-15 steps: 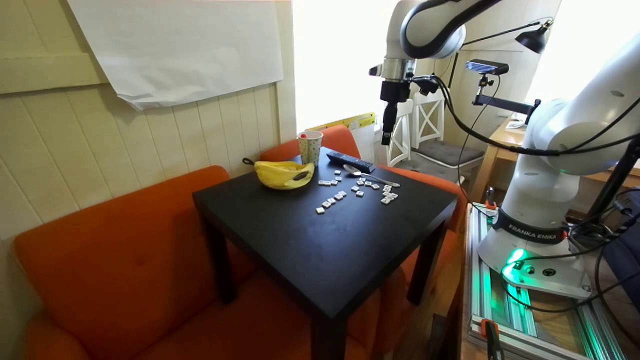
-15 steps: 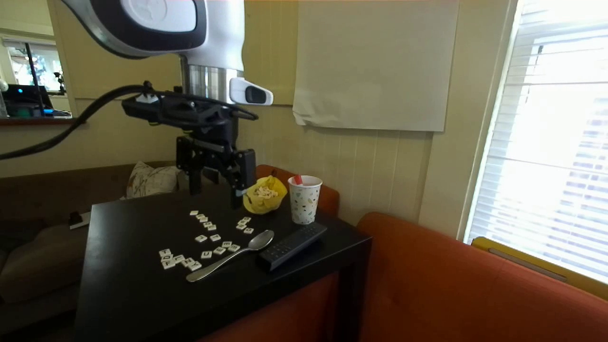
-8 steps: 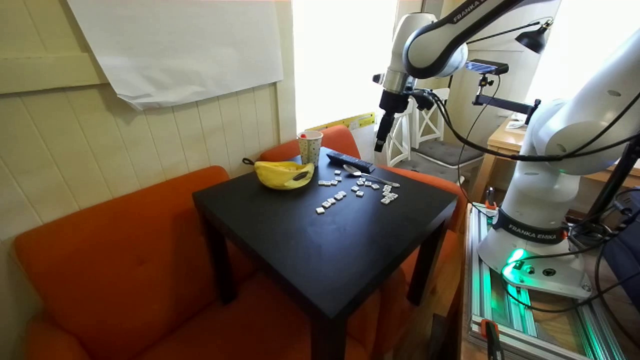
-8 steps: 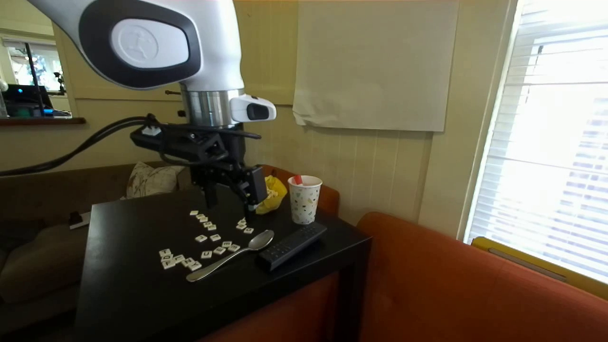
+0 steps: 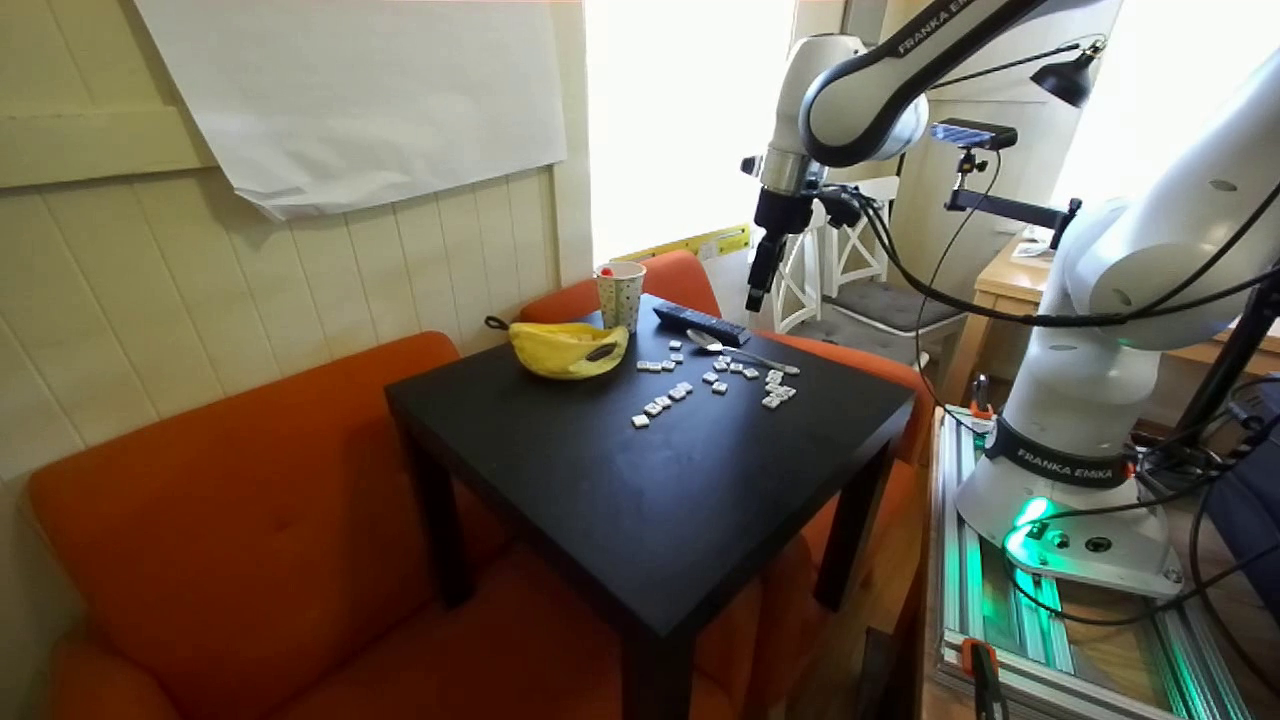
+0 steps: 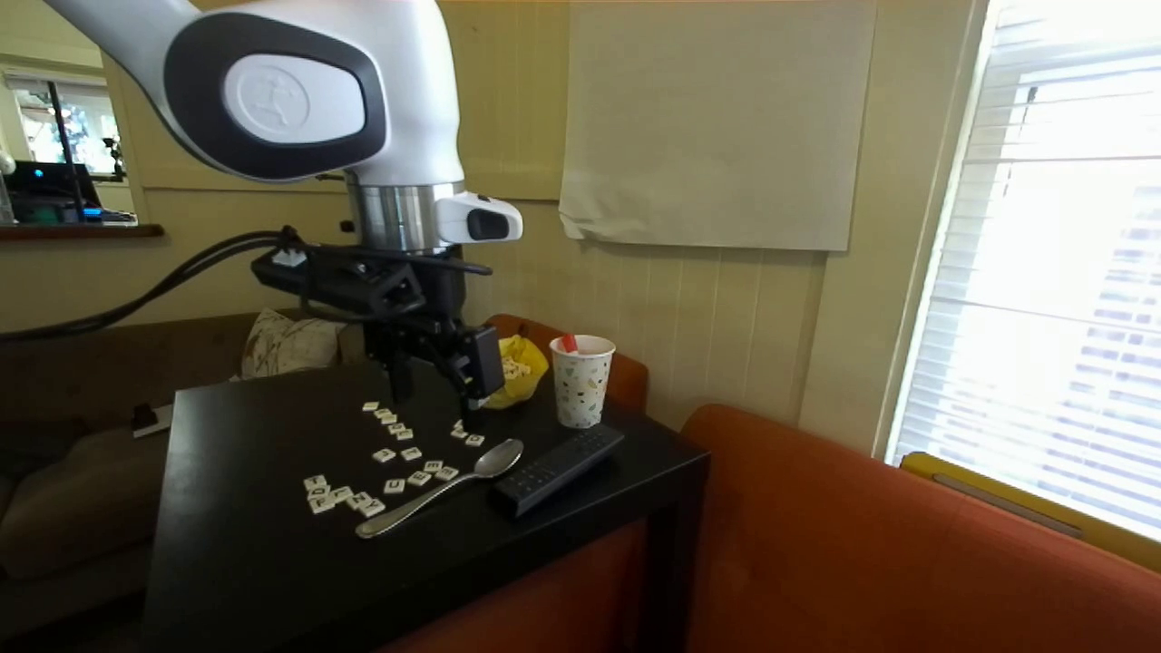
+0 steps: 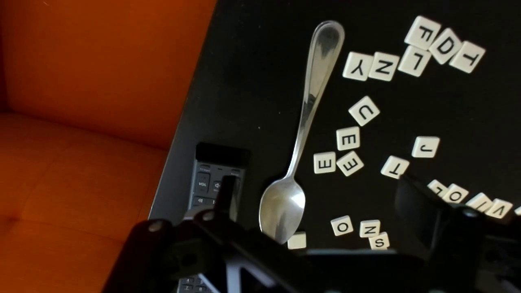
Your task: Put the spoon in the cup
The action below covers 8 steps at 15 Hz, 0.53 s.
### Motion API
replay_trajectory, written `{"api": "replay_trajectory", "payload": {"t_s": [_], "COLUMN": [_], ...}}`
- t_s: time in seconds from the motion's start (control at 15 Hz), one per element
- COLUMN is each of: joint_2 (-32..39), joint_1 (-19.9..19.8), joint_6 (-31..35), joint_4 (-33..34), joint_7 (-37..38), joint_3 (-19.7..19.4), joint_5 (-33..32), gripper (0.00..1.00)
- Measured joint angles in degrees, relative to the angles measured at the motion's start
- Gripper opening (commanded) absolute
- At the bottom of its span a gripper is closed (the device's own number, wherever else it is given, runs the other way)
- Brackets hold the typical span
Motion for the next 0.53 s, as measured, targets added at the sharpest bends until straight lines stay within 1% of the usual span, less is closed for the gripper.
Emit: {"api": "replay_trajectory", "payload": {"t_s": [0.27, 0.53], "joint_2": [1.50, 3.83], "joint_1": [0.01, -0.62], "joint_6": [3.44, 4.92], "joint_4": [0.00, 0.00], "joint_7": [1.74, 4.06], "joint_3": [1.54, 2.64], "joint_5": [0.00, -0.21], "gripper": [1.00, 1.00]}}
